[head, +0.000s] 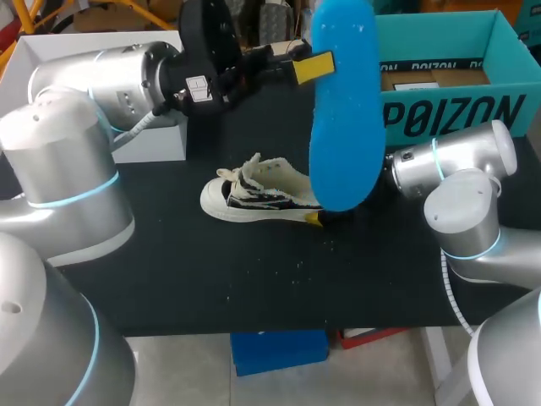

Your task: Take the shoe out of the shoebox, open the shoe tongue, remove and reinsert the insole, then place the shoe into the shoebox

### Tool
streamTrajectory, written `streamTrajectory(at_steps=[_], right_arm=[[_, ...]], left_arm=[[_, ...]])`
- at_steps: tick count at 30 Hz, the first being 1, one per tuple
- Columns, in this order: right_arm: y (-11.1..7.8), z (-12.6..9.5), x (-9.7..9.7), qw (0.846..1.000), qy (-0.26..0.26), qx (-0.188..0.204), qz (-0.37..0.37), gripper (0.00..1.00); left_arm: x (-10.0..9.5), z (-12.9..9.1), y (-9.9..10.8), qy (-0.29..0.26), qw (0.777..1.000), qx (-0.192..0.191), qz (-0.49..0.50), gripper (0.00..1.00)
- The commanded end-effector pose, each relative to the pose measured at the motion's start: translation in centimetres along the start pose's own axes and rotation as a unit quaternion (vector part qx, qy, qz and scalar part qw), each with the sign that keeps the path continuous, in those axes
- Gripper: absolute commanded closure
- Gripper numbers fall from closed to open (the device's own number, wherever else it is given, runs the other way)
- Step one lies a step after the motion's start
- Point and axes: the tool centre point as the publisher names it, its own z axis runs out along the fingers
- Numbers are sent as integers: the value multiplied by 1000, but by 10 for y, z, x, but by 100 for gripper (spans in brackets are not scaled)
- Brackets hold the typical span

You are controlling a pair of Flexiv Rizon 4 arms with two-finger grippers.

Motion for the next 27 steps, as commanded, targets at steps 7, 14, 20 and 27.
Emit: streamTrajectory(at_steps=[7,14,20,27], right_arm=[[6,-7,-4,999,18,39,-15,64],[5,-27,-10,989,44,140,-34,0],[9,-34,-12,973,54,223,-26,0],[22,-40,-6,949,42,311,-6,0]], left_arm=[[-2,2,2,-1,1000,1,1,100],[-2,2,2,-1,1000,1,1,100],[-2,2,2,-1,1000,1,1,100],[-2,2,2,-1,1000,1,1,100]])
